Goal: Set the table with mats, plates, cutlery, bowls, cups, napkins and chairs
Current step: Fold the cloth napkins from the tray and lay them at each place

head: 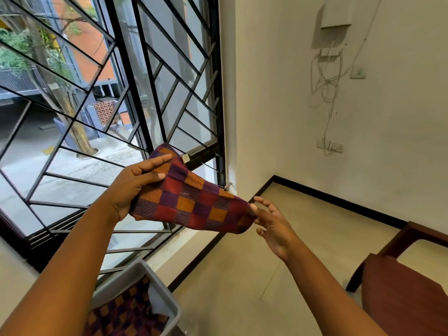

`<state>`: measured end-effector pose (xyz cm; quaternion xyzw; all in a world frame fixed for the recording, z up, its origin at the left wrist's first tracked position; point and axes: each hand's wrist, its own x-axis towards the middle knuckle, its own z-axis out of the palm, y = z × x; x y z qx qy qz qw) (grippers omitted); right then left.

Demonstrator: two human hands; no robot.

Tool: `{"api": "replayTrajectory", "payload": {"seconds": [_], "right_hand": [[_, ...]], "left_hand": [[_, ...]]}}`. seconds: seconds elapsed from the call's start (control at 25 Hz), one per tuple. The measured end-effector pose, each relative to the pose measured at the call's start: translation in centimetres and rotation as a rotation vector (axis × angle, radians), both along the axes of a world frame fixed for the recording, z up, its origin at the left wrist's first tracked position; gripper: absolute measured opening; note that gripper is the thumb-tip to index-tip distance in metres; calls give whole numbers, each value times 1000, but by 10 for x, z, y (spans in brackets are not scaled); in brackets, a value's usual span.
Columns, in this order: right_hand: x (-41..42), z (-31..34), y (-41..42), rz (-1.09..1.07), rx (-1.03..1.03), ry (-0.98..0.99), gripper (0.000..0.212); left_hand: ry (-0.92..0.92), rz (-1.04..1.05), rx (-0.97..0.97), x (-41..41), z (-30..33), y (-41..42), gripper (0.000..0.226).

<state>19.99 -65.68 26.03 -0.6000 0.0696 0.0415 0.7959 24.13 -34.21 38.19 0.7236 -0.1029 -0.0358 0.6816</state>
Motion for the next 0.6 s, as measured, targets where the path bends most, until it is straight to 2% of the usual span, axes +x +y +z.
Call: {"api": "replayTrajectory", "payload": {"seconds": [0.24, 0.44, 0.52, 0.6], "right_hand": [[15, 37, -17, -66, -268, -222, 39], [26, 66, -25, -193, -748, -338, 16], [30, 75, -28, -248, -846, -344, 6], [31, 79, -27, -250, -801, -338, 3]], "left_hand": [[-30, 143, 410, -9, -10, 21, 41], [-247, 234, 799, -9, -17, 17, 13], [-234, 230, 802, -8, -18, 15, 11], [-115, 214, 626, -9, -20, 12, 15]]}}
